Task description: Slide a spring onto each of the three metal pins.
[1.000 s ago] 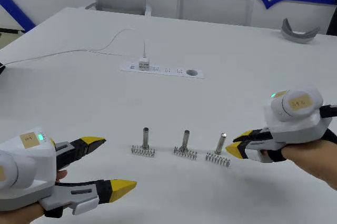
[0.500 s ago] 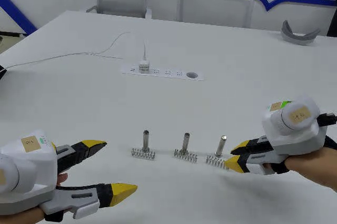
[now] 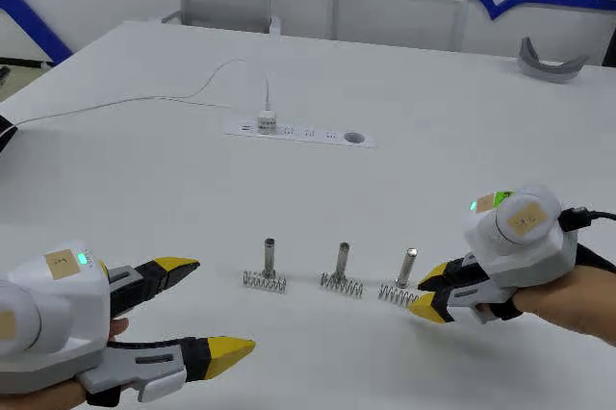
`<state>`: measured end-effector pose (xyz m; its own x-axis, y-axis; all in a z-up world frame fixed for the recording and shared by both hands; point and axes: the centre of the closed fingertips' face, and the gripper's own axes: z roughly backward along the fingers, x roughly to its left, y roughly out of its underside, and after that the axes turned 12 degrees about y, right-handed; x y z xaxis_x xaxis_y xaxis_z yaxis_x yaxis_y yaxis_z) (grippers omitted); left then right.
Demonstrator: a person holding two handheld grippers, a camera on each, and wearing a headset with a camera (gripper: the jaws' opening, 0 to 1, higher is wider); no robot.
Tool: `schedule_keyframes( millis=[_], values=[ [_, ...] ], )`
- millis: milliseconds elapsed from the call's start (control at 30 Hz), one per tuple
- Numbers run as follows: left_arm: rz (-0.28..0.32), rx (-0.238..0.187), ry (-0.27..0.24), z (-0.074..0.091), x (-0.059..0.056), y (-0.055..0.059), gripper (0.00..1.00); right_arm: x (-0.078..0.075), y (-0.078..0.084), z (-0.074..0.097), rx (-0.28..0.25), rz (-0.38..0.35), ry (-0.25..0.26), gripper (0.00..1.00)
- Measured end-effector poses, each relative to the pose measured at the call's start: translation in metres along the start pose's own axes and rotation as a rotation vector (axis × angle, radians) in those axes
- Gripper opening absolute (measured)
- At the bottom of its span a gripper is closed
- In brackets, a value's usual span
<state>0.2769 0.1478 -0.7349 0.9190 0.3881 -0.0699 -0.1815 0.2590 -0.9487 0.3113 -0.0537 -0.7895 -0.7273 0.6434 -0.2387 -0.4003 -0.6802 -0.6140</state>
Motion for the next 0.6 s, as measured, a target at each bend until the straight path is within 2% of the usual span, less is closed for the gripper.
schedule_keyframes(
  millis=[600],
  values=[
    [0.007,0.006,0.014,-0.004,-0.004,0.005,0.69,0.003,0.007,-0.012,0.081,0.080,-0.068,0.14]
  ],
)
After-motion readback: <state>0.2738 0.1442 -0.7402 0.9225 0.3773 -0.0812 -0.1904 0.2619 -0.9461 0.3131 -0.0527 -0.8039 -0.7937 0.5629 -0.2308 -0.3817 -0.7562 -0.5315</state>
